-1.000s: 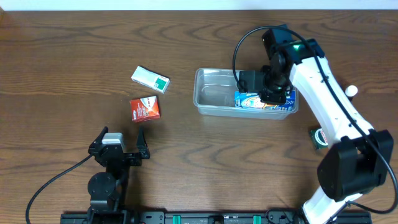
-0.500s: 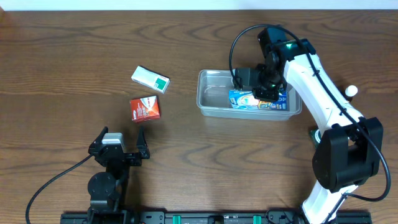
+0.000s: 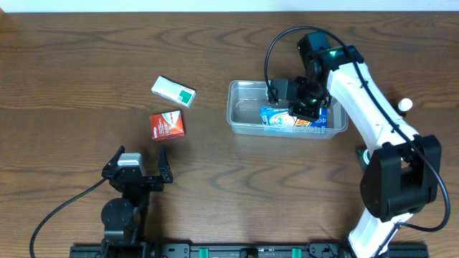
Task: Pack container
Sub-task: 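Carry the blue box with the right gripper into the clear container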
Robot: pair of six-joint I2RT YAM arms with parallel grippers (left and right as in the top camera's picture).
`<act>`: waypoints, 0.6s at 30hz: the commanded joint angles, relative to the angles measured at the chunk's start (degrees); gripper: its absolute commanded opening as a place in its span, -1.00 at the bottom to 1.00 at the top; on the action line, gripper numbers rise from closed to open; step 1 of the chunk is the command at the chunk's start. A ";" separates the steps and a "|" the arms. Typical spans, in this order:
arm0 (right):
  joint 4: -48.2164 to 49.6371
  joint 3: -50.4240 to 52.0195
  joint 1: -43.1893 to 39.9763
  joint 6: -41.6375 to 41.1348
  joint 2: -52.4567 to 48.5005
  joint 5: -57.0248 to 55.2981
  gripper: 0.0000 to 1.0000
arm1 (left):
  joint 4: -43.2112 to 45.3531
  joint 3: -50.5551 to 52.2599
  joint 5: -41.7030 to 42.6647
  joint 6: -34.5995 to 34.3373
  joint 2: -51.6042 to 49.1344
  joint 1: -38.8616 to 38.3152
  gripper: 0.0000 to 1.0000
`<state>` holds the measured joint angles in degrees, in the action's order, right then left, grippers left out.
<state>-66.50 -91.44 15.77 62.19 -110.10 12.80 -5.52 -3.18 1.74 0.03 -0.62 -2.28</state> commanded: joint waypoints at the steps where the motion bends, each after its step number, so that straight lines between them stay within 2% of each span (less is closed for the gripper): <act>1: 2.12 3.21 -0.50 -2.01 -0.44 1.38 -0.97 | -0.59 1.81 0.76 0.57 0.33 0.24 0.96; 6: 6.38 7.89 -0.76 -1.99 -0.44 0.50 -0.96 | -0.59 1.81 0.76 0.57 0.33 0.24 0.96; 14: 6.86 8.09 -1.70 -2.60 -0.42 -3.06 -0.92 | -0.59 1.81 0.76 0.57 0.33 0.24 0.96; 15: 7.48 8.09 -1.79 -2.64 -0.37 -3.80 -0.86 | -0.59 1.81 0.76 0.57 0.33 0.24 0.96; 16: 8.48 8.09 -1.88 -3.34 -0.37 -4.70 -0.68 | -0.59 1.81 0.76 0.57 0.33 0.24 0.96; 18: 10.99 8.07 -1.88 -6.05 -0.37 -7.43 -0.63 | -0.59 1.81 0.76 0.57 0.33 0.24 0.96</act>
<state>-56.84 -84.60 14.79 59.29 -109.51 11.07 -5.52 -3.18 1.76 0.03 -0.62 -2.28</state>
